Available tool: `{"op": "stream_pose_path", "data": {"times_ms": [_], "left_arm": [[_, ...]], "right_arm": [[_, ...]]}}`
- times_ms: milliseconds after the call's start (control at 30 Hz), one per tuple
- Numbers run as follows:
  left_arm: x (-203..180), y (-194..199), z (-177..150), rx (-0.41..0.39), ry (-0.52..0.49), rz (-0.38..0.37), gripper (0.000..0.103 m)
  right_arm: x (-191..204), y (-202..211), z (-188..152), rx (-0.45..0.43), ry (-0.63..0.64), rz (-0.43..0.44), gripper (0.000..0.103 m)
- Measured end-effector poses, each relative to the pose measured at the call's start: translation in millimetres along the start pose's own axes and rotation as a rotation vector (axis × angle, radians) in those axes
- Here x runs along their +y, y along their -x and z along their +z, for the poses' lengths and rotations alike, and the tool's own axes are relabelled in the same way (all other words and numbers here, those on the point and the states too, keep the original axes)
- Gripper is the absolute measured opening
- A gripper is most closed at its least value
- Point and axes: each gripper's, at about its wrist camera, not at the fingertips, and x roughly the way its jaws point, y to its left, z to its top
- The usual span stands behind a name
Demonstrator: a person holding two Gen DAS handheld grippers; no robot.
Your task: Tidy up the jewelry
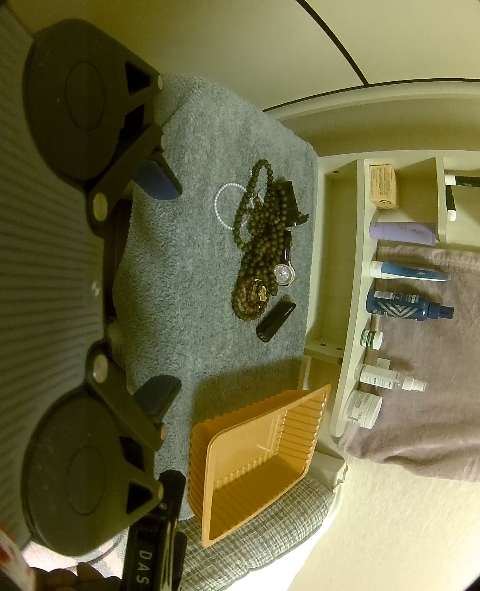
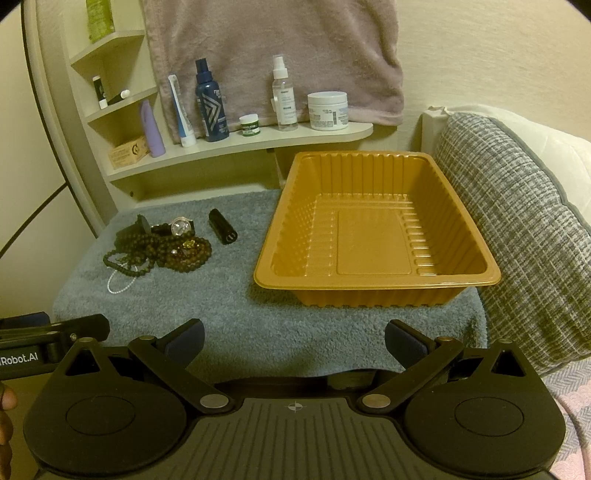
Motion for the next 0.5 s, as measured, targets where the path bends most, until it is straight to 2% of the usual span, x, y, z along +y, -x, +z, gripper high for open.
{"op": "stream_pose_path", "data": {"times_ms": [500], "left_arm": [[-0.4,0.0,2.1,0.004,0.001,-0.005,0.101]], "right_arm": [[-0.3,-0.9,-0.7,-0.003,-0.001,0.001,0.103]]}}
